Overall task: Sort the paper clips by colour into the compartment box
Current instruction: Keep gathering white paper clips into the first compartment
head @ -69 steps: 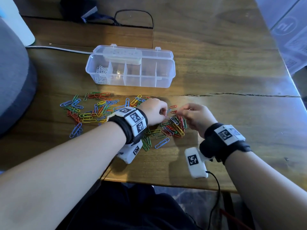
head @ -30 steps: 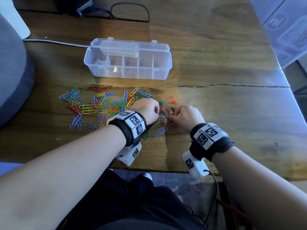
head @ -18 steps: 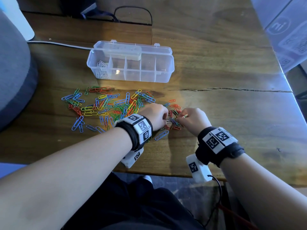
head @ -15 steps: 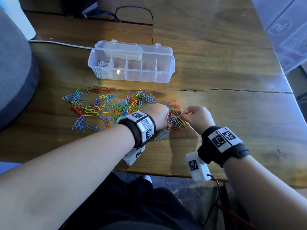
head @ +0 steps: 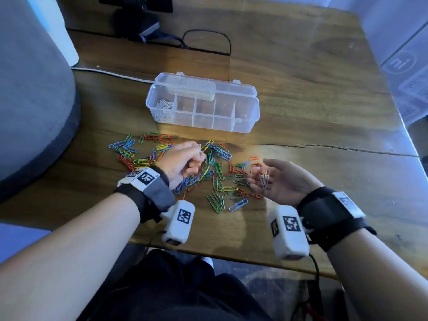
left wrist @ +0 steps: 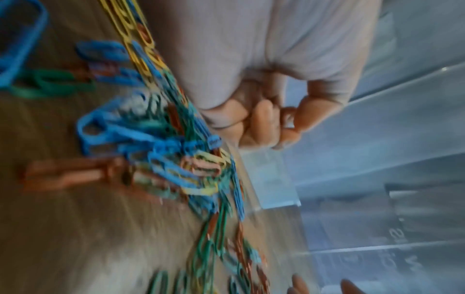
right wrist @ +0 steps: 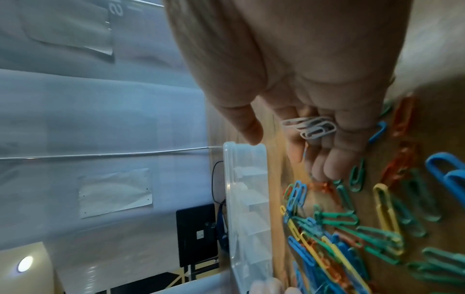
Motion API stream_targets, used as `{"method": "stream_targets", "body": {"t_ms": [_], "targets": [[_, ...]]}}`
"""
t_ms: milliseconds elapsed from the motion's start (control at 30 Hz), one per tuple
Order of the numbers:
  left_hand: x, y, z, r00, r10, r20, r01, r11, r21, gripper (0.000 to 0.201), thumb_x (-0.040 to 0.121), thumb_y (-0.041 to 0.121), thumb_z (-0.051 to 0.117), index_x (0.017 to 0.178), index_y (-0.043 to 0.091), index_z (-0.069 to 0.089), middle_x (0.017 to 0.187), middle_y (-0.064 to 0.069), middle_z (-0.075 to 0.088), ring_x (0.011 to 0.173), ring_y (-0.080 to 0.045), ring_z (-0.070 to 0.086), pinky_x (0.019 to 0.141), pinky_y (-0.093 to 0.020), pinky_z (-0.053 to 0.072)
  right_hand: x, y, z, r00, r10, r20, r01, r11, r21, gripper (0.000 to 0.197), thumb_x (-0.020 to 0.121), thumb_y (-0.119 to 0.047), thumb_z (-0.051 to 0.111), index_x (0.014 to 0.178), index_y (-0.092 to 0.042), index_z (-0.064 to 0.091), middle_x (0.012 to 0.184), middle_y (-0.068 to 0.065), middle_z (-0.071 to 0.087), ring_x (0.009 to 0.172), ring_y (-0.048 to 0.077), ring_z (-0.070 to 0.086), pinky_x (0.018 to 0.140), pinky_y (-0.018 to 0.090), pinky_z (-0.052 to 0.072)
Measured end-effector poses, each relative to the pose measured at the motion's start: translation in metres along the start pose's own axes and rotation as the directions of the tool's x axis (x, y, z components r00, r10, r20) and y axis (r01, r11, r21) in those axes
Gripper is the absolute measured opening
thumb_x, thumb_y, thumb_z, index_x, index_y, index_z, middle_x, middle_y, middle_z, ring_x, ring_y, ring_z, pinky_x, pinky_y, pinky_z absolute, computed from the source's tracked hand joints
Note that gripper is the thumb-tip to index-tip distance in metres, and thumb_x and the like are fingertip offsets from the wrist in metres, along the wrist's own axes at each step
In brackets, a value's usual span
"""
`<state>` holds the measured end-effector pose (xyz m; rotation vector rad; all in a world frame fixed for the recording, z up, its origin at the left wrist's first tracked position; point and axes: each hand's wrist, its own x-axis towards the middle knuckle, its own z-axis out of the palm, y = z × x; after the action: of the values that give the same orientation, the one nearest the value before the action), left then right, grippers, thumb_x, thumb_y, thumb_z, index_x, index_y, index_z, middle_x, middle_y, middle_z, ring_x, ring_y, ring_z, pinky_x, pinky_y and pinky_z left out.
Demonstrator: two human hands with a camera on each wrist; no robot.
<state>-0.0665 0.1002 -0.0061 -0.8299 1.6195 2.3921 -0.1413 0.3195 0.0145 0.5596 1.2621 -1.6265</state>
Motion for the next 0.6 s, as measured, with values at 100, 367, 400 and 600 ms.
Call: {"method": "stream_targets", "body": {"t_ms": [100,367,400,600], "targets": [[0.0,0.017,-0.028,0.995,0.084,-0.044,-0.087,0.993,-0.074,0.02,0.057,-0.002,0.038,0.06,0.015,0.029,0.05,0.002,0.039,0.04,-0.007,0.021,0.037,-0.016,0.013,0.009,-0.011,0.025,0.999,-0.001,0.048,-0.001,1.0,0.029,0.04,0.096,-0.032,0.042,0.094,0.004,0.058,0.084,0.02,0.066,0.072,0.028,0.068,0.071,0.035,0.058],[0.029,0.091,-0.083,0.958,0.2,-0.206,-0.193,0.98,0.053,0.03,0.075,-0.014,0.027,0.061,0.011,0.037,0.05,0.001,0.038,0.035,-0.006,0.024,0.037,-0.013,0.015,0.036,-0.057,0.132,0.985,-0.13,0.108,0.115,0.984,0.137,0.045,0.099,-0.032,0.036,0.092,0.009,0.054,0.092,0.022,0.056,0.09,0.032,0.059,0.065,0.039,0.058],[0.036,0.104,-0.086,0.952,0.211,-0.223,-0.189,0.975,0.114,0.03,0.075,-0.014,0.029,0.061,0.011,0.038,0.049,0.0,0.039,0.034,-0.006,0.024,0.037,-0.011,0.016,0.042,-0.064,0.144,0.983,-0.144,0.115,0.129,0.982,0.136,0.047,0.1,-0.033,0.035,0.094,0.01,0.052,0.092,0.021,0.054,0.092,0.032,0.057,0.071,0.039,0.057],[0.072,0.156,-0.085,0.984,0.069,-0.164,0.016,0.882,0.471,0.028,0.088,-0.003,0.039,0.062,0.007,0.041,0.062,-0.008,0.038,0.048,-0.016,0.033,0.046,-0.022,0.029,0.079,-0.091,0.214,0.981,-0.149,0.126,0.152,0.988,-0.01,0.056,0.098,-0.049,0.025,0.095,0.003,0.046,0.077,0.013,0.045,0.069,0.026,0.048,0.064,0.033,0.051]]}}
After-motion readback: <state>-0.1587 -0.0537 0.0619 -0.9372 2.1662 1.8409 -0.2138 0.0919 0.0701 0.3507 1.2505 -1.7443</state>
